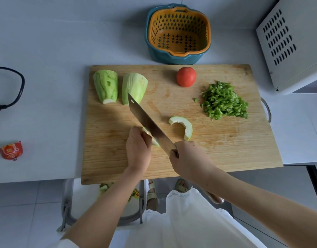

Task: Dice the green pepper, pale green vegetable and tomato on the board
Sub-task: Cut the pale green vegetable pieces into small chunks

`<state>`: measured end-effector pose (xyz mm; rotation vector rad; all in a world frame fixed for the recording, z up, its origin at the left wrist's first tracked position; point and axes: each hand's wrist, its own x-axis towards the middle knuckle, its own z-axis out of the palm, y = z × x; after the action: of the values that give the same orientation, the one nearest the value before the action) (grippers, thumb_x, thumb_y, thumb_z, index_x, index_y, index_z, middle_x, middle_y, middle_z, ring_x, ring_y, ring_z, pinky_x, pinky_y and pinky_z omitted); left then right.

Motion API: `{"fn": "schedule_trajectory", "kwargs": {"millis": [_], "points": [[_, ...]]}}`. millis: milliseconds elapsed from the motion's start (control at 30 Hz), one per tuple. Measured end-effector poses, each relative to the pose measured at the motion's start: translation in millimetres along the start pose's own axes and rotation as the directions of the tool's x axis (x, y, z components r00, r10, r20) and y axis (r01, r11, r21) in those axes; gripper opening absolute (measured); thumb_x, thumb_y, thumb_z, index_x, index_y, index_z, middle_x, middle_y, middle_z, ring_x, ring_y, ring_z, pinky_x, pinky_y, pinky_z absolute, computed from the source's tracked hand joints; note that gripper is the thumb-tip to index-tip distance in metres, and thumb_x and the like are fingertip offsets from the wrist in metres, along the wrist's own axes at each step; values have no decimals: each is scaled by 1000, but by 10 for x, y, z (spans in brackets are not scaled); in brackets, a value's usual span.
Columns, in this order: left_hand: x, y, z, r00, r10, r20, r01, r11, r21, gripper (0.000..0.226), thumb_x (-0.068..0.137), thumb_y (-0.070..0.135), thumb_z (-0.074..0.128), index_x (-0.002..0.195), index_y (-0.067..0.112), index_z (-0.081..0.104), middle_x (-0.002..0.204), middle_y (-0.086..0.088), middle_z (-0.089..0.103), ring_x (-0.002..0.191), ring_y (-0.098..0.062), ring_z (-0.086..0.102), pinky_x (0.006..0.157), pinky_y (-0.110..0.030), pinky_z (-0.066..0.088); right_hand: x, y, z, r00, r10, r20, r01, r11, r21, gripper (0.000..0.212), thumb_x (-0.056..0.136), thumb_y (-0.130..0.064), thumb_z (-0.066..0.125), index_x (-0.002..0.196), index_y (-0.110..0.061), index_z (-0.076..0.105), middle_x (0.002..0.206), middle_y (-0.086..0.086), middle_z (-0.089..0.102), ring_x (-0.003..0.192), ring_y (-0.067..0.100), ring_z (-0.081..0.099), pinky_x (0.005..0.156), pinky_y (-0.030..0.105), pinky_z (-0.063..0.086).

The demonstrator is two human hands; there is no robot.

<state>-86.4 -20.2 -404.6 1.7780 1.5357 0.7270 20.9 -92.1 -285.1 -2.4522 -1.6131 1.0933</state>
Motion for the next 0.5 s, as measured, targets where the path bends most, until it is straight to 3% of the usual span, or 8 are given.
{"fn": "schedule_trajectory", "kwargs": {"millis": [133, 267, 367, 500], "points": [[24, -20, 11, 1000, 25, 14, -25, 1000, 14, 11, 91, 4, 51, 82, 8, 46, 74, -9, 55, 61, -22, 54, 51, -40, 46, 21, -6, 16, 1000, 24, 20, -24, 1000, 0, 34, 93, -14, 38, 60, -17, 34, 57, -1, 40, 47, 13, 36, 42, 22, 25], [6, 11, -14, 999, 43, 13, -42, 999, -24, 17, 91, 2, 48, 78, 10, 40, 69, -9, 52, 57, -19, 50, 46, -24, 35, 153, -41, 135, 997, 65, 36, -66, 997, 27, 31, 93, -14, 39, 62, -15, 38, 60, 0, 42, 51, 13, 39, 43, 23, 27], [-7, 17, -15, 995, 95, -8, -96, 993, -62, 19, 92, 3, 45, 76, 10, 37, 64, -12, 50, 53, -24, 49, 43, -27, 32, 283, -56, 239, 997, 74, 23, -76, 993, 87, 25, 93, -14, 39, 69, -11, 45, 63, 1, 45, 53, 15, 41, 43, 23, 29], [-3, -15, 11, 994, 105, -21, -106, 994, -26, 18, 91, 3, 43, 76, 12, 37, 64, -10, 49, 54, -24, 49, 45, -23, 30, 209, 2, 174, 998, 49, -37, -45, 993, 107, 30, 93, -15, 38, 63, -14, 40, 58, 0, 42, 49, 13, 36, 42, 23, 26]]}}
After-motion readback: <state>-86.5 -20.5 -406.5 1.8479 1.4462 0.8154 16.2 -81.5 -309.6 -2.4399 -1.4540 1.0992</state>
